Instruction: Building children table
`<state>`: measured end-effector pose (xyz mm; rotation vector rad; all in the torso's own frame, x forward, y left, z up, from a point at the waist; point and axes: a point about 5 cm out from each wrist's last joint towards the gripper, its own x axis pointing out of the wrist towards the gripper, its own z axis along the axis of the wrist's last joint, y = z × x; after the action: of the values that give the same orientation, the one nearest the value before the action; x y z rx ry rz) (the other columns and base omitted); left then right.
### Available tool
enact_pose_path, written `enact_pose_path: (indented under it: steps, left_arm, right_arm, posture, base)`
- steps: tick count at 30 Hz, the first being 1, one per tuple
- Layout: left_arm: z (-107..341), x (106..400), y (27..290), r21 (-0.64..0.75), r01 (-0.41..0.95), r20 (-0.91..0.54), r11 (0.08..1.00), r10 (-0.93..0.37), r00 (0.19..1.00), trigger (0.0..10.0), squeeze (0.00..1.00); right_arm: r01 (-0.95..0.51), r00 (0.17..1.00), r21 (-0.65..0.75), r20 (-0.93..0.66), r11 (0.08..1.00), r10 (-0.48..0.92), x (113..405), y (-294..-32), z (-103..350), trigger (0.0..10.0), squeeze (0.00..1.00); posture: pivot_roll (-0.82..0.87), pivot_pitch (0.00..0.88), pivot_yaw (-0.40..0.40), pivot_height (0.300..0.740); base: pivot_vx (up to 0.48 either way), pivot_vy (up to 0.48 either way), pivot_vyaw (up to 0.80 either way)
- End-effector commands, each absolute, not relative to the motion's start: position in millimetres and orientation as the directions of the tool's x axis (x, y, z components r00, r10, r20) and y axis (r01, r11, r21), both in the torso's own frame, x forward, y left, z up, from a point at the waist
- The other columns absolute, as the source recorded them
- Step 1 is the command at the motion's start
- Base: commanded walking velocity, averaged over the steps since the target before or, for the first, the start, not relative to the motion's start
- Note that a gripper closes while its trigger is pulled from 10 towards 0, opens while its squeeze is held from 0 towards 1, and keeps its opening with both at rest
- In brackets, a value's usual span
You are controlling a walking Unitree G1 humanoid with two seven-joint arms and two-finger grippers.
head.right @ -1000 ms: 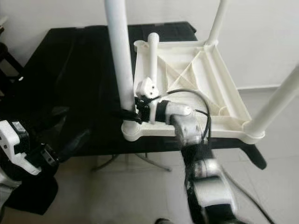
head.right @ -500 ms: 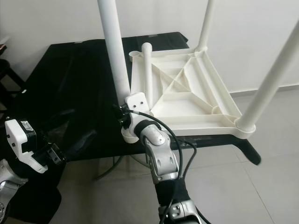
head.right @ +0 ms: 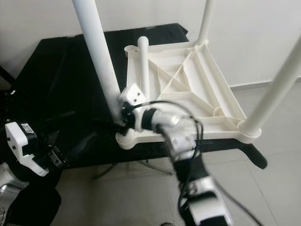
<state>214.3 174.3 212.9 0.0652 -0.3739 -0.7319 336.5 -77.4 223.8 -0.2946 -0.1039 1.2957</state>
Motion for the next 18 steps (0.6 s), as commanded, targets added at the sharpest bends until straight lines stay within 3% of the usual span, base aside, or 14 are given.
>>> enact_pose_path:
  steps: [1, 11, 12, 18]
  left_arm:
    - [211, 210, 176, 0.186, 0.628, 0.301, 0.756, -0.652, 0.696, 10.0, 0.0]
    - [209, 198, 182, 0.181, 0.602, 0.285, 0.777, -0.628, 0.724, 10.0, 0.0]
    - [209, 196, 184, 0.181, 0.599, 0.281, 0.78, -0.625, 0.729, 10.0, 0.0]
    - [206, 191, 185, 0.172, 0.592, 0.27, 0.787, -0.616, 0.74, 10.0, 0.0]
  right_arm:
    - [-0.951, 0.163, -0.285, -0.137, 0.119, 0.977, 340, -77, 228, 10.0, 0.0]
    - [-0.96, 0.041, -0.279, -0.164, -0.007, 0.986, 360, -89, 258, 9.8, 0.0]
    - [-0.961, 0.018, -0.274, -0.17, -0.03, 0.985, 360, -89, 259, 0.0, 0.0]
    - [-0.967, -0.039, -0.24, -0.177, -0.082, 0.983, 359, -93, 255, 0.0, 0.0]
  posture:
    - [0.04, 0.168, 0.045, 0.74]
    - [0.07, 0.188, 0.028, 0.74]
    - [0.08, 0.193, 0.025, 0.74]
    - [0.07, 0.203, 0.017, 0.74]
  base:
    - [0.0, 0.0, 0.0]
    - [0.0, 0.0, 0.0]
    - [0.0, 0.0, 0.0]
    - [0.0, 0.0, 0.0]
